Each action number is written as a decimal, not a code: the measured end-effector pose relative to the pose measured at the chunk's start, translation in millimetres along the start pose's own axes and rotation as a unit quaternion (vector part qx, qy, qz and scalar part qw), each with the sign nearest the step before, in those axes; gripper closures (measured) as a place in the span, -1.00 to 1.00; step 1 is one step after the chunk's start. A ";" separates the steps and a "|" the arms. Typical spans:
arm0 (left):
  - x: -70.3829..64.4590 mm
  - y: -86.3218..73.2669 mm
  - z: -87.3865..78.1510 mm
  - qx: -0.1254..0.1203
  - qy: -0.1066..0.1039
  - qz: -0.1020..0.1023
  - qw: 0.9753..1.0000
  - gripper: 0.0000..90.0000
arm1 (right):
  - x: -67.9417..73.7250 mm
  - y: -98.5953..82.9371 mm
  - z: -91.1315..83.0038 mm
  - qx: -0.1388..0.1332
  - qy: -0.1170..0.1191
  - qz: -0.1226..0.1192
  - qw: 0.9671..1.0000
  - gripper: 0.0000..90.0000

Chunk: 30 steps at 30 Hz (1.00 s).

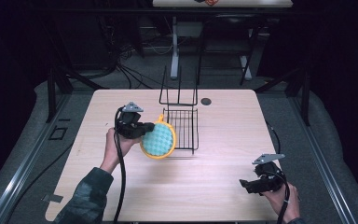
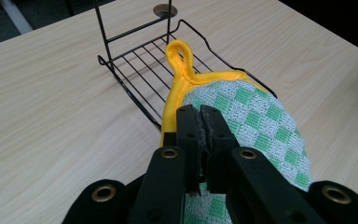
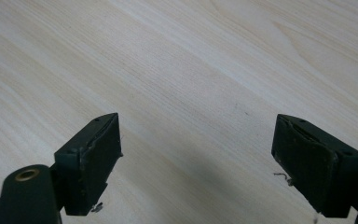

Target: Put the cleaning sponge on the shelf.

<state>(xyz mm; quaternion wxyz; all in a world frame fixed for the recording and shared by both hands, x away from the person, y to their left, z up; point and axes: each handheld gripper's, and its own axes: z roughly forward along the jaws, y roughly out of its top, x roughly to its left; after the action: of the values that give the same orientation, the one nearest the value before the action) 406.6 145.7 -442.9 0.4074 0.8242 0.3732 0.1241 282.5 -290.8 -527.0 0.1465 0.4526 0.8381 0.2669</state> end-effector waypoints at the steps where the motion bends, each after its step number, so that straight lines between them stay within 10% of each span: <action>1: -0.1 0.2 1.1 -0.001 0.000 -0.002 1.000 0.94 | -0.1 -0.1 -0.1 0.000 0.000 0.000 1.000 -0.66; 30: -2.7 7.0 29.2 -0.022 0.004 -0.021 1.000 0.94 | 0.1 0.0 0.4 0.001 -0.002 -0.005 1.000 -0.66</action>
<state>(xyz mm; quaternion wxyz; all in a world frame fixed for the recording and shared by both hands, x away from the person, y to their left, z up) 423.2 124.1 -455.9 0.4266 0.8064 0.3894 0.1270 282.6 -290.6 -527.4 0.1491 0.4495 0.8402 0.2642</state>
